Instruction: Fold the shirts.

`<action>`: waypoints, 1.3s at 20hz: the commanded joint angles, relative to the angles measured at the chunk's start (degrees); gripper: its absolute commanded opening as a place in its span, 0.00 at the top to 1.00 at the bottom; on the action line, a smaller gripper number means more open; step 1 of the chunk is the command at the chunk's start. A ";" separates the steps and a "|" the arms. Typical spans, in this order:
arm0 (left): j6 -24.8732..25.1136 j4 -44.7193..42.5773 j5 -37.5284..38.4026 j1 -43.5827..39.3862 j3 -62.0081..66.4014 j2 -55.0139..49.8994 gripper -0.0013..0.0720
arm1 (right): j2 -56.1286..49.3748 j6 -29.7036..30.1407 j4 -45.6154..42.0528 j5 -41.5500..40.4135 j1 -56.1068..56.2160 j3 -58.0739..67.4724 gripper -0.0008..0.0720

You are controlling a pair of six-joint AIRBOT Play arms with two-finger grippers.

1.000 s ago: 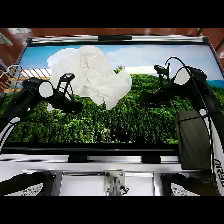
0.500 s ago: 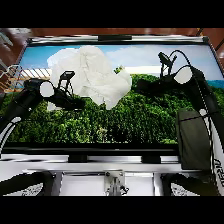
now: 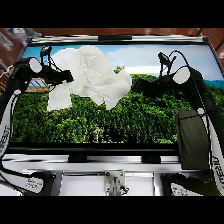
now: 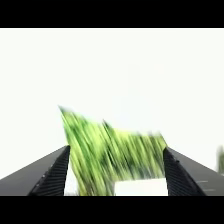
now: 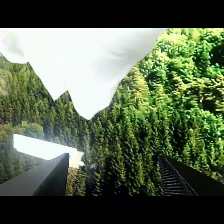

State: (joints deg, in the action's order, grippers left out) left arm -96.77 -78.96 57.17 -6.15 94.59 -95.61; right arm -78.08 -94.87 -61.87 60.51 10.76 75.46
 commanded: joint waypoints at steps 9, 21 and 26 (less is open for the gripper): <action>7.85 -4.33 0.52 4.22 17.29 -19.98 0.02 | -9.11 1.53 2.89 -2.27 0.07 0.04 0.07; 3.08 -9.22 10.58 5.20 17.29 -19.26 0.02 | -24.26 5.22 29.05 -29.79 4.61 0.07 0.07; 0.39 -0.94 1.11 5.05 17.29 -20.11 0.02 | -25.51 5.14 34.62 -39.76 8.41 0.07 0.07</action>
State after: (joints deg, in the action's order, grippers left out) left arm -94.48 -85.03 63.88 -1.08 111.81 -115.33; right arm -102.54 -90.17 -31.66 27.09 17.32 75.46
